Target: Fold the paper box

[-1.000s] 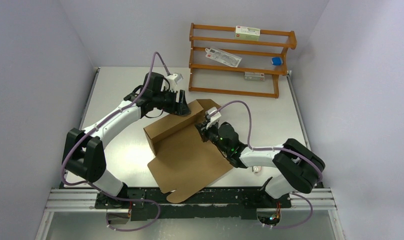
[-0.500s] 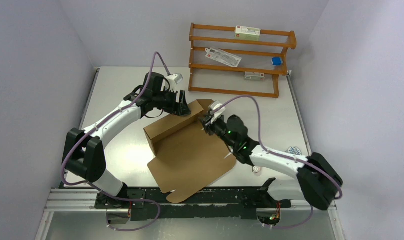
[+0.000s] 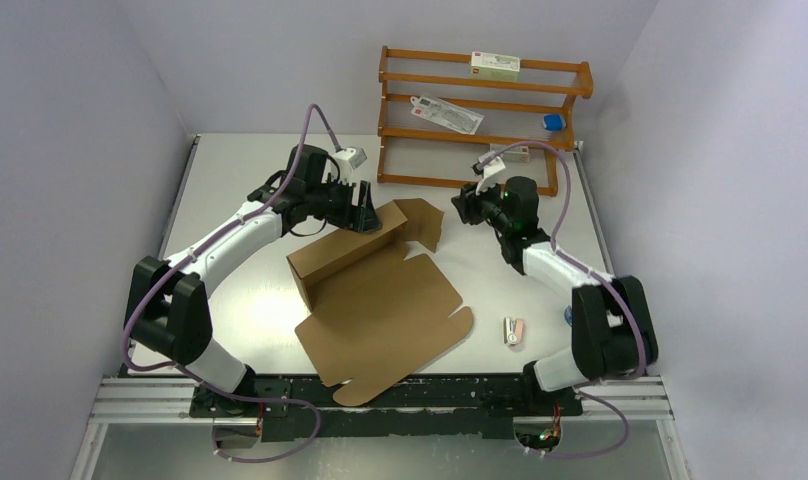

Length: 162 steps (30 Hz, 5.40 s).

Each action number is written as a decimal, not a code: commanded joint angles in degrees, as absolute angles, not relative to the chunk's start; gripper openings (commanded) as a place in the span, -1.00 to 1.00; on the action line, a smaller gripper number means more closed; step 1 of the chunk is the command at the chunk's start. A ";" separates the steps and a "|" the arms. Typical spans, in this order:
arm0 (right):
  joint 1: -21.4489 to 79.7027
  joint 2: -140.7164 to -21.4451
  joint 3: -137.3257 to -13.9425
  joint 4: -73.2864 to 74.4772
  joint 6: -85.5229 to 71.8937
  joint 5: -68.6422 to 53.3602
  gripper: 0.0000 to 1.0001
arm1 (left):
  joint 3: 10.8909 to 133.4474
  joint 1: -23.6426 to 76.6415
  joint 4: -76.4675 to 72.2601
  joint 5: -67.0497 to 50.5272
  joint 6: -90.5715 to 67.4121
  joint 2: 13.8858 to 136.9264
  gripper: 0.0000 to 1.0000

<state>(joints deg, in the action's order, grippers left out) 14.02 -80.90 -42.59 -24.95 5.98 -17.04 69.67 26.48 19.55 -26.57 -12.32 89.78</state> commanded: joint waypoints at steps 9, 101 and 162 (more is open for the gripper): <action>12.70 -97.66 -49.84 -29.57 11.53 -41.61 0.02 | 70.55 26.81 22.55 -26.38 -10.11 91.01 0.48; 26.11 -92.79 -50.84 -14.55 13.49 -43.09 0.15 | 70.31 20.65 23.55 -39.23 -10.51 93.67 0.58; 40.86 -104.73 -40.27 -56.44 10.92 1.92 -0.23 | 67.44 20.97 16.50 -53.47 -16.19 94.66 0.61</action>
<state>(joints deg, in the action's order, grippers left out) 40.95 -102.72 -39.42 -55.81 10.44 -6.00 68.03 20.67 15.75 -49.21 -14.81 94.24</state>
